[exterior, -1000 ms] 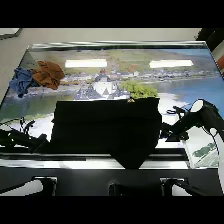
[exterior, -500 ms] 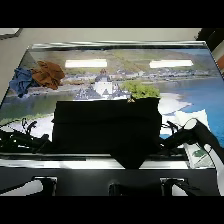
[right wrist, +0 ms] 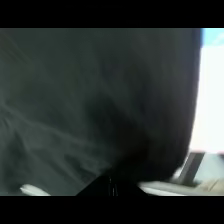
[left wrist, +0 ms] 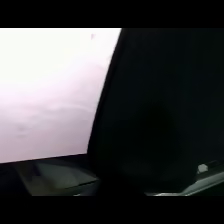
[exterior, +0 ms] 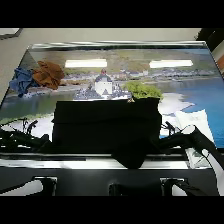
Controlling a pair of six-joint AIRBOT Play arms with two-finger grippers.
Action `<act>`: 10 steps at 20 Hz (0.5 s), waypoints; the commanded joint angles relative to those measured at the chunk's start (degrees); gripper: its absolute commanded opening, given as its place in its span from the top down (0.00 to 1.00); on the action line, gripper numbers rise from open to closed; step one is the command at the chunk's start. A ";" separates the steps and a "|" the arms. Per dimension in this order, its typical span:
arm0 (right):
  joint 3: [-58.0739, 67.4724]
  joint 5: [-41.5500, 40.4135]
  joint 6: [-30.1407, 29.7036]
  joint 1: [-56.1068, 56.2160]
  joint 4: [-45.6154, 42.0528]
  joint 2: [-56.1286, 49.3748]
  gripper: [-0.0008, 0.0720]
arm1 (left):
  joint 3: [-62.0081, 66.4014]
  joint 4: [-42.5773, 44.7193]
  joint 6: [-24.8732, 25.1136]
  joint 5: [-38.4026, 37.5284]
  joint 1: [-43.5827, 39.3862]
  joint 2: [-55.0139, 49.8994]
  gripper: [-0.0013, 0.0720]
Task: Fold the shirts.
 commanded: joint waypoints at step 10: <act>51.12 4.70 5.84 -0.02 -4.48 -21.86 0.93 | 39.43 -6.75 -9.66 2.08 -12.09 -12.74 0.94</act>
